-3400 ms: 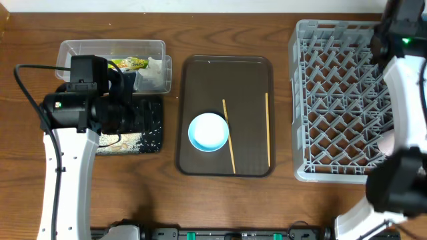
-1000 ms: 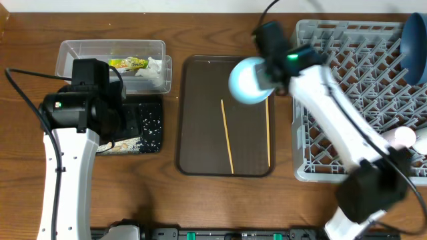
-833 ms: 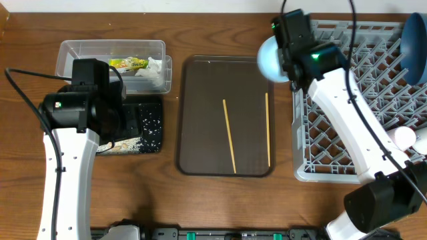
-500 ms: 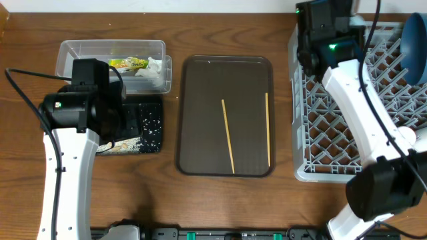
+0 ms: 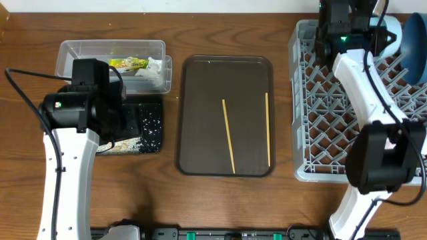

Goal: Sort waste into correct bins and load items into the dishwasher rack
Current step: 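Lift the light-blue bowl and place it in the dish rack, then reach the left gripper to the left chopstick on the brown tray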

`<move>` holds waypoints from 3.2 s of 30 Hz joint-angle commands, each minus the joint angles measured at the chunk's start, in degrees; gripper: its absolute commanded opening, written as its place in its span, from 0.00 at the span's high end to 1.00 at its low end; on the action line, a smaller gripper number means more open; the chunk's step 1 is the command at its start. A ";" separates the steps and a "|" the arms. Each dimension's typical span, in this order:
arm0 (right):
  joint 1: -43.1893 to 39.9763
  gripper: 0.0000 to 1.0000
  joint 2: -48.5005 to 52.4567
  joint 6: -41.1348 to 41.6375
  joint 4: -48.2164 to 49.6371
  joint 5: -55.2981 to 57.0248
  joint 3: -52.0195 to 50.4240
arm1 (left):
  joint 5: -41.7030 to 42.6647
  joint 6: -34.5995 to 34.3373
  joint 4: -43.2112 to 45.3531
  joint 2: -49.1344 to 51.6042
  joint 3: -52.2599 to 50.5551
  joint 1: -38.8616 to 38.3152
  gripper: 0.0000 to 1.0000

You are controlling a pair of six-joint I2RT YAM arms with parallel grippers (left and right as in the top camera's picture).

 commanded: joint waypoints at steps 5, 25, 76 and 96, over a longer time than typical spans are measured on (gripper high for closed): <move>-1.14 0.99 3.98 -1.42 -0.15 2.27 0.04 | -0.94 -0.31 -0.15 0.13 -0.09 0.24 0.37; 1.16 0.99 9.84 11.80 -17.64 -6.36 -0.22 | -0.94 -0.31 -0.13 0.13 -0.09 0.24 0.37; -0.33 0.01 -14.75 14.88 -48.33 -76.17 0.02 | 4.24 -9.86 20.74 16.41 -0.09 -21.44 0.29; -5.68 0.01 -14.75 15.34 -49.62 -78.99 0.02 | -2.25 -23.23 33.20 39.91 -0.09 -36.04 0.29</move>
